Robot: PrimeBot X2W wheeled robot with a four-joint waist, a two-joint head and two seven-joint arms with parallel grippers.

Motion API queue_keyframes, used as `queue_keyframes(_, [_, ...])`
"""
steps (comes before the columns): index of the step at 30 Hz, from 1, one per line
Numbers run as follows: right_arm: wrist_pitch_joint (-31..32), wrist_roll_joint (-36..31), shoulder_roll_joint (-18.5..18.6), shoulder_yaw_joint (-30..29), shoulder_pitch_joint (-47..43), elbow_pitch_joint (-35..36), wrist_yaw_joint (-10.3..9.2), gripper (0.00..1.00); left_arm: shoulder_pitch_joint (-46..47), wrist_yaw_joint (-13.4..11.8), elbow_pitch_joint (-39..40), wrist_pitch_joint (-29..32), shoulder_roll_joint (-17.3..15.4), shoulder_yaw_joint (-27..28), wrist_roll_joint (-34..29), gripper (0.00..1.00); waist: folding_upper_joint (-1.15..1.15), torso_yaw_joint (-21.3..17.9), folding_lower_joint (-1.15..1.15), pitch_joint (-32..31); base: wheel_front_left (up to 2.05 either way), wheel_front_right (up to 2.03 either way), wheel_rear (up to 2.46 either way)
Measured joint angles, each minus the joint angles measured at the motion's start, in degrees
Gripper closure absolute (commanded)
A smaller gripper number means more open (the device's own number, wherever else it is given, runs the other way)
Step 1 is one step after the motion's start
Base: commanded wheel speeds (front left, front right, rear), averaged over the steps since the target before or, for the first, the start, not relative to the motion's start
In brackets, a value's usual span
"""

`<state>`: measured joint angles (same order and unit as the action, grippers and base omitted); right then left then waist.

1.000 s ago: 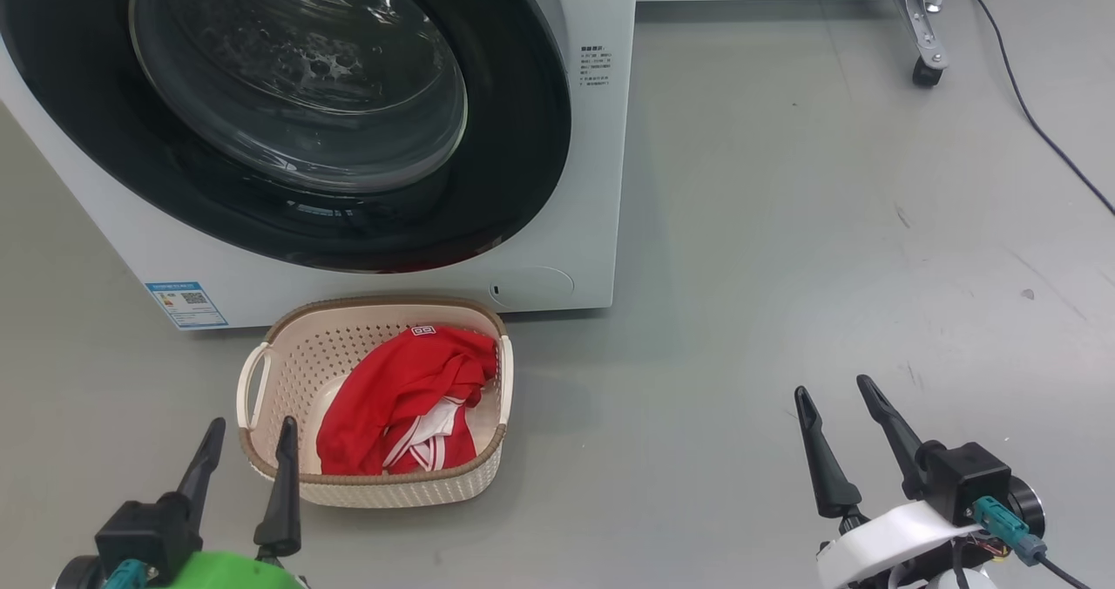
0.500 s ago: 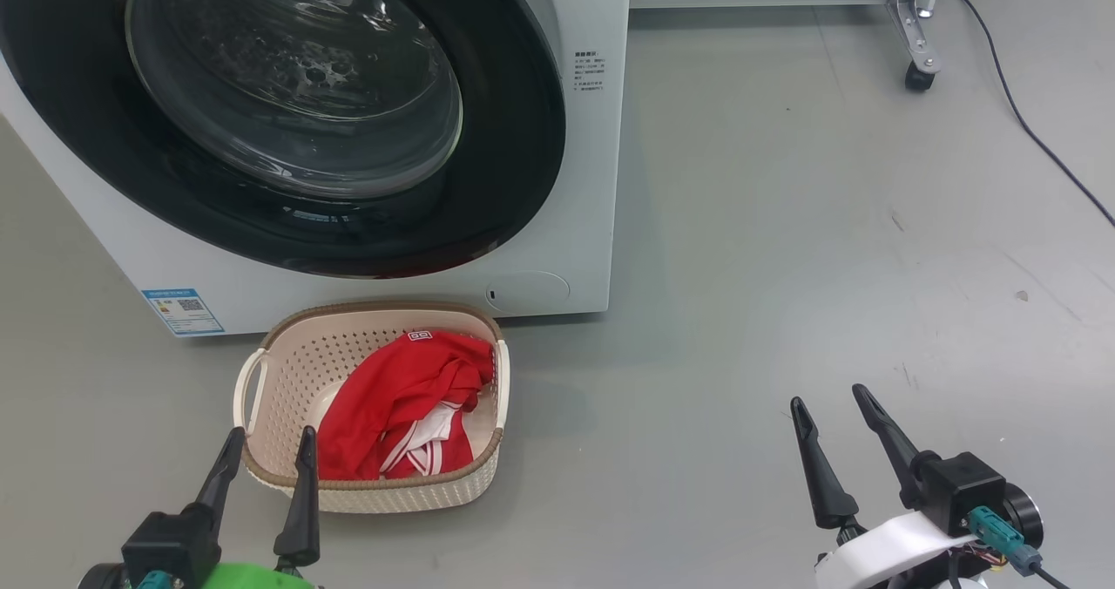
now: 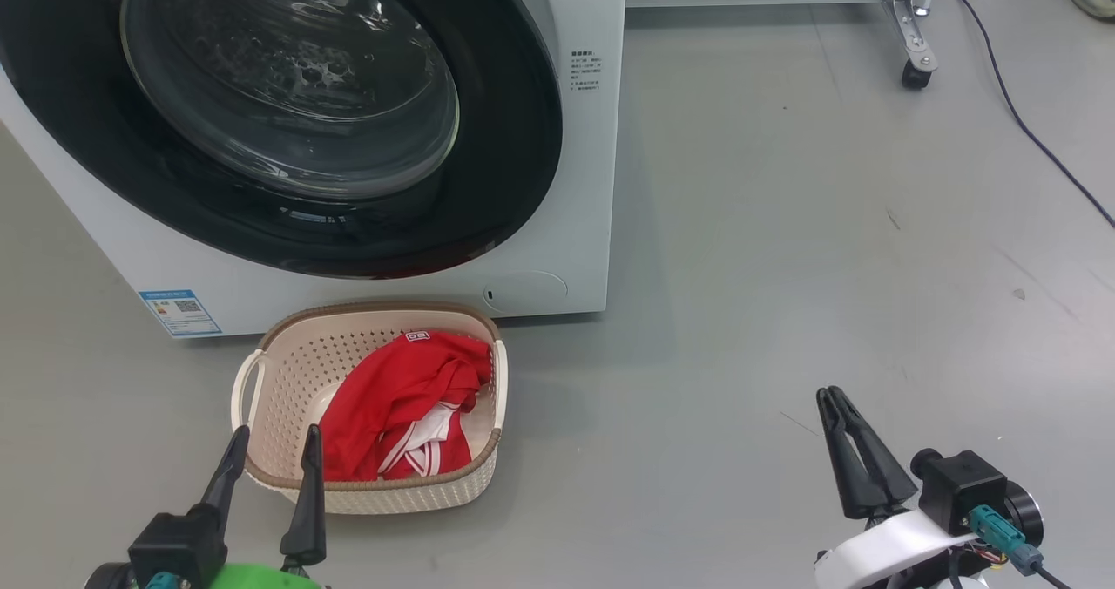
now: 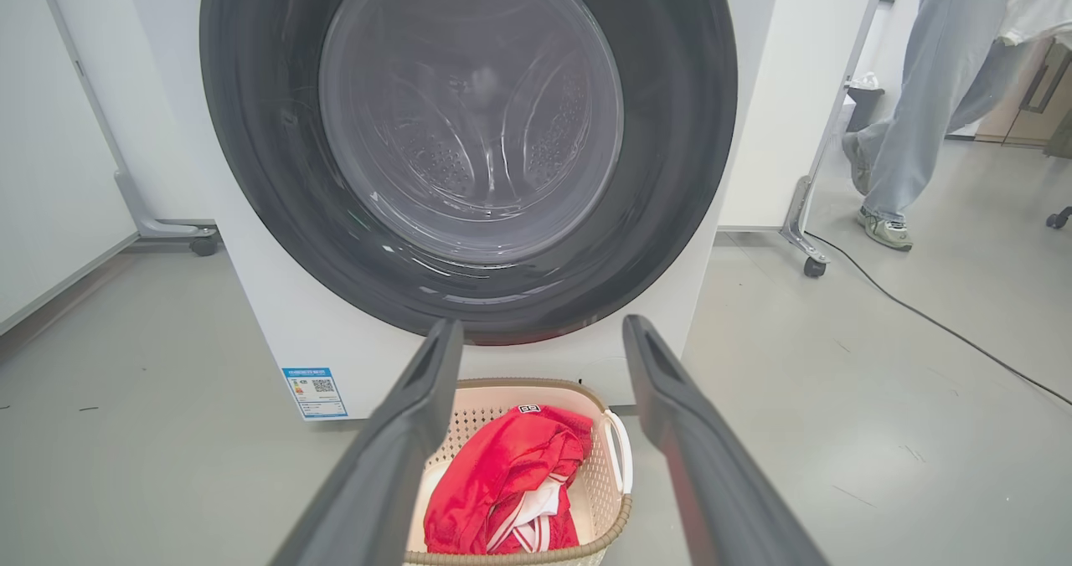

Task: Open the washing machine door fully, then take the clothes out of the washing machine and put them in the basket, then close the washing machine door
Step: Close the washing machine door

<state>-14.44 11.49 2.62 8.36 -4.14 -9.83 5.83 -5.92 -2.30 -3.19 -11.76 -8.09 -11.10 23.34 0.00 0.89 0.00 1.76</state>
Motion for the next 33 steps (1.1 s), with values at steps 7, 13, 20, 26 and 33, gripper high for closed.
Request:
queue_keyframes(7, [0.0, 0.1, 0.0, 0.0, 0.0, 0.0, 0.00, 1.00, 0.0, -0.2, 0.0, -0.4, 0.1, -0.2, -0.4, 0.00, 0.00, 0.0, 0.00, -0.3, 0.00, 0.00, 0.00])
queue_keyframes(13, [0.0, 0.1, 0.0, 0.1, 0.0, -0.1, 0.01, 1.00, 0.0, -0.2, 0.0, -0.4, 0.2, -0.5, -0.5, 0.00, 0.00, 0.1, 0.00, -0.3, 0.00, 0.00, 0.00])
queue_keyframes(20, [0.0, 0.2, 0.2, 0.2, 0.4, -0.3, 0.13, 1.00, 0.1, -0.2, 0.4, -0.5, 0.5, -1.9, -1.1, 0.00, 0.00, 1.1, 0.00, -0.1, 0.00, 0.00, 0.00])
queue_keyframes(26, [0.0, 0.3, 1.1, 0.1, 3.7, -1.0, 0.18, 1.00, 0.4, -0.1, 0.6, -0.5, 0.8, -2.6, -1.8, 0.00, 0.00, 2.9, 0.00, 0.3, 0.00, 0.00, 0.00])
queue_keyframes(33, [0.0, 0.3, 1.7, 1.0, 8.5, -2.6, 0.65, 1.00, 1.2, 0.1, 1.1, -0.5, 1.0, -3.7, -2.4, 0.00, 0.00, 5.9, 0.00, 0.9, 0.00, 0.00, 0.00])
